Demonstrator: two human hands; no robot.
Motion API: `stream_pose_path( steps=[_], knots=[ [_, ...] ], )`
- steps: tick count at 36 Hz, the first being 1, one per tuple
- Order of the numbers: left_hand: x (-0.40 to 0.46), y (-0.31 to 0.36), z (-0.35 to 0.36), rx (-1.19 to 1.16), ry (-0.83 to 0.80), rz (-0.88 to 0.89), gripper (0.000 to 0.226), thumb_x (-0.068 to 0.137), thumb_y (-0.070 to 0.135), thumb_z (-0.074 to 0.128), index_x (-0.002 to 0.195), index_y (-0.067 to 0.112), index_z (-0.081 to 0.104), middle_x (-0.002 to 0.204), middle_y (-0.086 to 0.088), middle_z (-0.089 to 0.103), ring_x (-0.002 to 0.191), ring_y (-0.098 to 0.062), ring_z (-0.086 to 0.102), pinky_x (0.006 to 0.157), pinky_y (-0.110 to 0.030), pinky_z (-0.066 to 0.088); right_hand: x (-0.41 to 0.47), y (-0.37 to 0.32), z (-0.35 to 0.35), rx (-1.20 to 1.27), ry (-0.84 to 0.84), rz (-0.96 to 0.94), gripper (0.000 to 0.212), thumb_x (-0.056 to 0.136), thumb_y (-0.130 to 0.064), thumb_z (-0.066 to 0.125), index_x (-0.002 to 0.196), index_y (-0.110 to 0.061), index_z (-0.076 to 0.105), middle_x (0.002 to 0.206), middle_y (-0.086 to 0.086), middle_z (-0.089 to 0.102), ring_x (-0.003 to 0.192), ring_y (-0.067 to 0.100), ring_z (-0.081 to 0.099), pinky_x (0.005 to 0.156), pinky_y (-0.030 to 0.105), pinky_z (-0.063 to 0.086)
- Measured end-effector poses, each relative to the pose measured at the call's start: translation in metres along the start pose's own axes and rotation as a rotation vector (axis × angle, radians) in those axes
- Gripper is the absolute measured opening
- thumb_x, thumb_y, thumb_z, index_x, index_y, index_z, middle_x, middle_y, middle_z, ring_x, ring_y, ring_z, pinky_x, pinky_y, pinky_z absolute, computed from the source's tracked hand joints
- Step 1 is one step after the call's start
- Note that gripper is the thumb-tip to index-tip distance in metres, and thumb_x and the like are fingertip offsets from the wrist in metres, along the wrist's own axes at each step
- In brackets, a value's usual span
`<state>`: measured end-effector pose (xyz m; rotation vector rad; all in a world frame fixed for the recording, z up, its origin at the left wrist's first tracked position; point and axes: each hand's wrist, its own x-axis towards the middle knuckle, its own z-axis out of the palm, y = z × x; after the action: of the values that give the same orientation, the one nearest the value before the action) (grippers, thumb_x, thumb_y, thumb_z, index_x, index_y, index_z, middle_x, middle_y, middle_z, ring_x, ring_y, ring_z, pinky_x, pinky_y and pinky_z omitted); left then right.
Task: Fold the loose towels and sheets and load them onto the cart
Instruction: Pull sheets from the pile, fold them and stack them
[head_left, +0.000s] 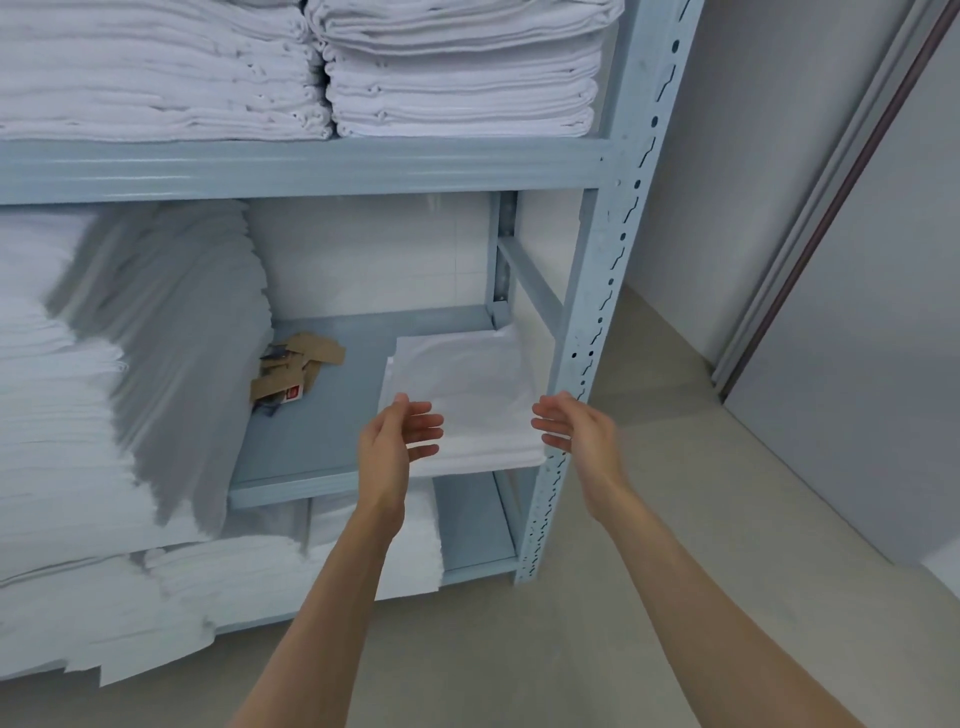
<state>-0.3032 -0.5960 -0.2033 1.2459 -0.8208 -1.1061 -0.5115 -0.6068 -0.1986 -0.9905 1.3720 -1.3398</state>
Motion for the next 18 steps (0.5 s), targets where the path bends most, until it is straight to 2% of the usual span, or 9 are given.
stream_pose_path(
  steps=[9,13,18],
  knots=[
    [0.023,-0.016,0.023,0.021,0.064,-0.030,0.039,0.105,0.033,0.044,0.097,0.007,0.070,0.086,-0.011,0.076,0.082,-0.026,0.073,0.075,-0.036,0.060,0.047,0.022,-0.003,-0.039,-0.071,0.076,0.029,0.100,-0.028,0.053,0.098,-0.007,0.074,0.101,0.009,0.075,0.097,0.029,0.071,0.094,0.044,0.053],
    [0.044,-0.037,0.024,0.022,0.095,-0.135,0.033,0.104,0.029,0.047,0.096,0.007,0.069,0.091,-0.016,0.074,0.083,-0.030,0.072,0.074,-0.038,0.061,0.062,0.044,0.004,-0.017,-0.080,0.187,0.025,0.098,-0.023,0.056,0.097,-0.004,0.074,0.098,0.010,0.076,0.096,0.030,0.071,0.093,0.045,0.054],
    [0.088,-0.068,0.023,-0.057,0.135,-0.313,0.026,0.101,0.024,0.052,0.107,0.002,0.065,0.099,-0.018,0.072,0.082,-0.031,0.073,0.064,-0.034,0.060,0.097,0.074,0.017,0.063,-0.038,0.339,0.021,0.094,-0.016,0.060,0.100,0.001,0.071,0.101,0.018,0.074,0.092,0.032,0.071,0.090,0.044,0.055]
  ],
)
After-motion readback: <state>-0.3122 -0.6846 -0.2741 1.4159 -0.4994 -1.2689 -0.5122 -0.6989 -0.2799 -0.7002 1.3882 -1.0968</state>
